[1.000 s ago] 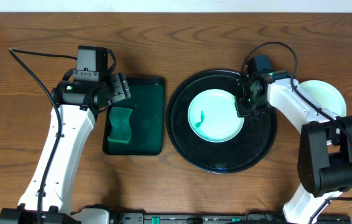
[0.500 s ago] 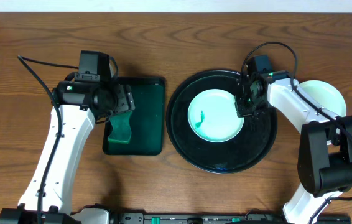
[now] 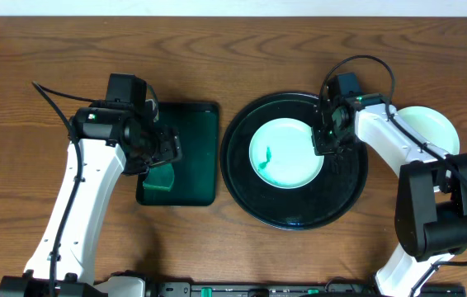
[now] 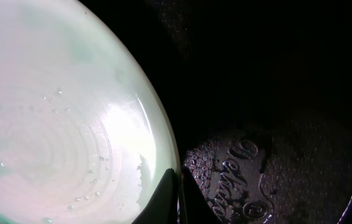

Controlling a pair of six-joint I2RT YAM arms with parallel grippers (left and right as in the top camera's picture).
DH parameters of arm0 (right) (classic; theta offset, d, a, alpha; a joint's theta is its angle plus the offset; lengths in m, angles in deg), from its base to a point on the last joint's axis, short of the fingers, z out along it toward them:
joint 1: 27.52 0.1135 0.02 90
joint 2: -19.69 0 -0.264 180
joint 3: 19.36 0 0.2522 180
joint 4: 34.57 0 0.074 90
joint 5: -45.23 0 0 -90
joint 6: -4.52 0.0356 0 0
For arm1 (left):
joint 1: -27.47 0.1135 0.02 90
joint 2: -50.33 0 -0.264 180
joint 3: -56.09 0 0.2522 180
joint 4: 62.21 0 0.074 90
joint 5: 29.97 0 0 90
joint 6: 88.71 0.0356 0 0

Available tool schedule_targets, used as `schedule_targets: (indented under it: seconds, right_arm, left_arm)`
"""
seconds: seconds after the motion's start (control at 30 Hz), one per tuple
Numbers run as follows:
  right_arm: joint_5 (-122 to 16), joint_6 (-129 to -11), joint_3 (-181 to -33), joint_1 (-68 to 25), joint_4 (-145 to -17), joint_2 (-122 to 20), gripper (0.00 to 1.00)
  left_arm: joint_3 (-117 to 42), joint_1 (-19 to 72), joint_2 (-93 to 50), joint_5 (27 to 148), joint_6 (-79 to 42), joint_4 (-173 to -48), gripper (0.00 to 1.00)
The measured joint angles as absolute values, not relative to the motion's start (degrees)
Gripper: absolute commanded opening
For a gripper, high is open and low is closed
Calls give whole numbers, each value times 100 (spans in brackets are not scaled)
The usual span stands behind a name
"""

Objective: Clean dirty plates on tray and stack at the side
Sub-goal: 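Move the left gripper down to the green sponge on the green tray, then grasp the green sponge with the left gripper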

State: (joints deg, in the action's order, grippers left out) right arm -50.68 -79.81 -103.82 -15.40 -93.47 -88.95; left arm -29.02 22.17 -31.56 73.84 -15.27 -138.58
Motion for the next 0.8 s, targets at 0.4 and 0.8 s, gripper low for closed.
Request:
schedule_targets:
  seconds: [0.4,0.8]
  right_arm:
    - [-5068,-7981,-10382,-1540,-9347,-8895,1]
    - [-5068,-7981,-10382,-1540,-9347,-8895,1]
  left_arm:
    - [-2596,2217,-3156,7473,-1540,-13878,24]
    - [-2576,2128,-3156,7473,-1597,-13867,41]
